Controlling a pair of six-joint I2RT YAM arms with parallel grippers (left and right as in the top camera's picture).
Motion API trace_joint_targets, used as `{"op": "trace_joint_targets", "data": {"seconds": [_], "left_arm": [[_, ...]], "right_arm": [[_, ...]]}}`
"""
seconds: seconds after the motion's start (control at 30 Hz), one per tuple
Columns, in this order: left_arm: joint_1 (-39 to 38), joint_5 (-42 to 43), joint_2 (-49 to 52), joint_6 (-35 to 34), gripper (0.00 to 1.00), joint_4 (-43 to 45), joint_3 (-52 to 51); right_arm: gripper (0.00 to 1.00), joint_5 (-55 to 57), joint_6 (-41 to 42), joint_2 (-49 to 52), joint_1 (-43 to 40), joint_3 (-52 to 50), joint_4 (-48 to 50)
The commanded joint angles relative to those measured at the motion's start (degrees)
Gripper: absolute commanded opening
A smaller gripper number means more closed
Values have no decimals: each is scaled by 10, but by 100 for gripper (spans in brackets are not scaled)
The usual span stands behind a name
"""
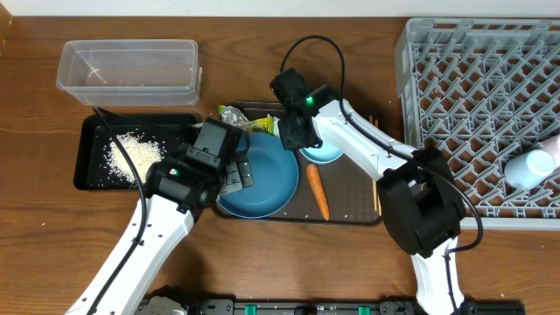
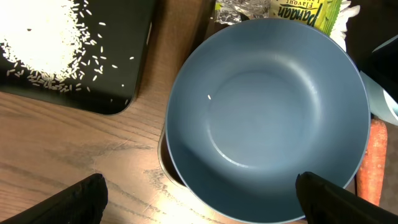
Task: Sort waste into correct bins and load items into the dishwasher rack
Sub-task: 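Carry the light-blue bowl into the dish rack and release it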
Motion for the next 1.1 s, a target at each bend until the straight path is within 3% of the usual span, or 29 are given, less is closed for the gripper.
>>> {"op": "trace_joint_targets", "data": {"seconds": [0.0,0.07,0.3,0.47,0.7,1.07], "left_arm": [[2,-13,2,-3,100,-1,5],[2,-13,2,-3,100,-1,5],[2,-13,2,-3,100,-1,5],[2,-13,2,-3,99,-1,5],[2,-13,2,-3,100,-1,5],[2,-13,2,-3,100,-1,5]], "right_arm": [[19,20,15,9,6,2,1],[2,20,15,5,5,3,-3],[1,19,19,-40,-6,6,-5],[1,19,19,-131,-38,6,-4],[1,13,27,-261,-172,6,3],[1,-435,-42,-245,-541,5,106]]}}
